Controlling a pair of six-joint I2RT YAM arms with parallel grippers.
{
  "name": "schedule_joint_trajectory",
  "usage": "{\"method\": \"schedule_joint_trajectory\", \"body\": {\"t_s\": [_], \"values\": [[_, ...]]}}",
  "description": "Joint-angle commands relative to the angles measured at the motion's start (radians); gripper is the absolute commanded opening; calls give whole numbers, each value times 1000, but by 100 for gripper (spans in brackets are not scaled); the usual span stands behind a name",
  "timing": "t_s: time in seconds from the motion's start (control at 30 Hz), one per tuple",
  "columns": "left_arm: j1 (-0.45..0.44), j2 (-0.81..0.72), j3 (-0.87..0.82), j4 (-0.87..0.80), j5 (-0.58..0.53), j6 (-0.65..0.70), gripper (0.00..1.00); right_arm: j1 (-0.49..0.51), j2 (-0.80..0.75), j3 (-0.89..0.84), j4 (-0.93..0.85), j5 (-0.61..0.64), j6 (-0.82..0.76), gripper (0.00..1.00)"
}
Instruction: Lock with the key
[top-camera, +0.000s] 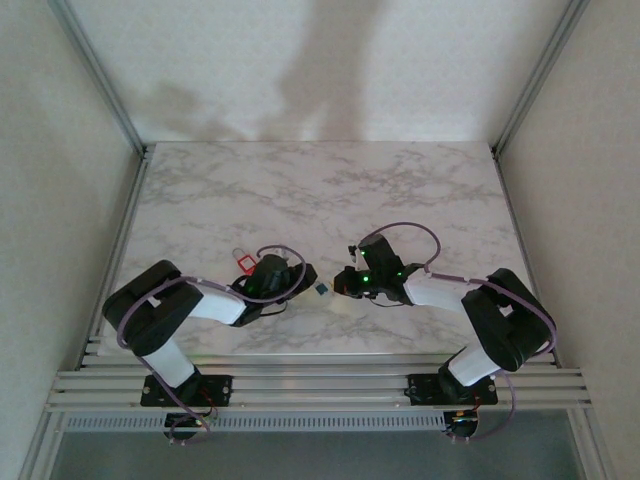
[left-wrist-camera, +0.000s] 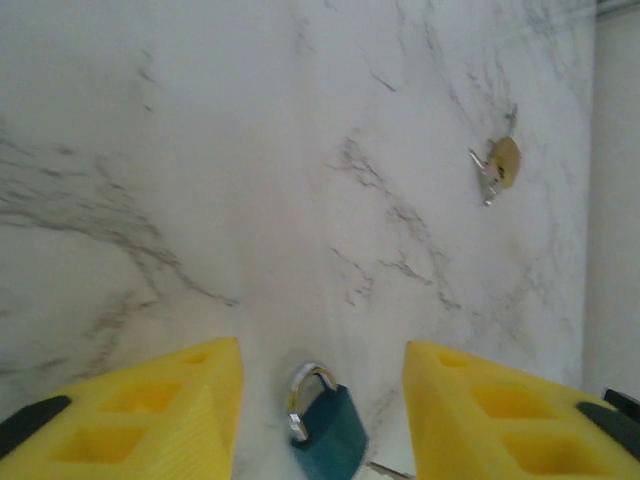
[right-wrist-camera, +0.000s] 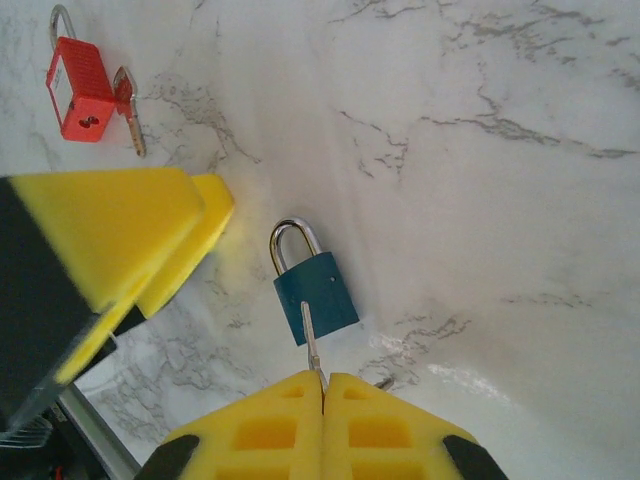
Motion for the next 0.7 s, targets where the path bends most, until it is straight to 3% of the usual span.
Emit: {"method": "schedule_joint_trajectory", "body": {"t_s": [0.0,0.3,0.53,0.67], "values": [[37,-42,0,-236,-105,67,54,-7,24,41,-33,24,-26,0],[37,-278,75,-402,-121,136,75,-7,101,105,-67,45,-46,0],[30,-457,89,-469,-106,149,78,-8,161,149,-95,61,-66,3],[21,-522,91,-504,-109,149,79,-7,175,156,-95,61,-69,10]]}}
